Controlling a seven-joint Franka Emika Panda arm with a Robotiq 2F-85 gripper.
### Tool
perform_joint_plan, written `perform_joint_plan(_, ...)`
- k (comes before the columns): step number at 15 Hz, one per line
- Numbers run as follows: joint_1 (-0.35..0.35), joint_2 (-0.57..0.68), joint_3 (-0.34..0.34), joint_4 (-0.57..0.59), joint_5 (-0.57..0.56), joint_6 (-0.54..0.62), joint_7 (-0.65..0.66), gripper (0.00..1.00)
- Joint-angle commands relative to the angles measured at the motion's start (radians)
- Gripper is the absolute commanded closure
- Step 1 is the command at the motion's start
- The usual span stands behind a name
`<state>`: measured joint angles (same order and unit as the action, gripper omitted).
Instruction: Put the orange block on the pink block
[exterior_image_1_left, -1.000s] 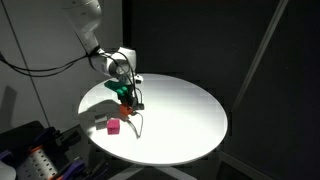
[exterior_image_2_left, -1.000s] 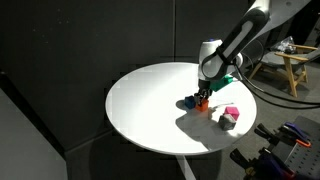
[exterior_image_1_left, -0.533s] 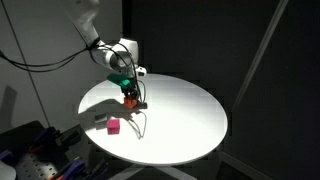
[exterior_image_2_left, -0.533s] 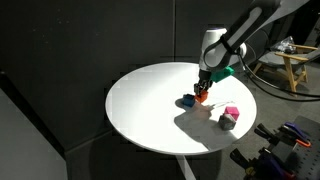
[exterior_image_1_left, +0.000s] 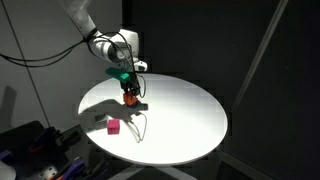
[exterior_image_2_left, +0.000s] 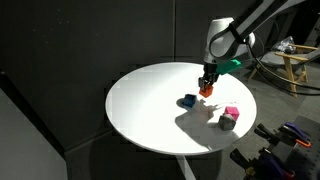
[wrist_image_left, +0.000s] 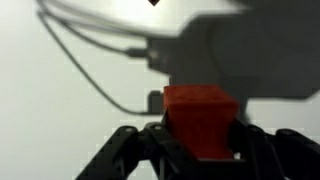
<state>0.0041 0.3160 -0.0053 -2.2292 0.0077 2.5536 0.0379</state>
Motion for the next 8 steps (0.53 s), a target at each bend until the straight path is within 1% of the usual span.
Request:
perform_joint_plan(1,-0.008,-0.091,-0.012,-0.057,-0.002,-0.062,0.003,0.78)
perform_joint_plan(8,-0.01,-0.215,-0.025,-0.144,-0.011,-0.136,0.009,0.78)
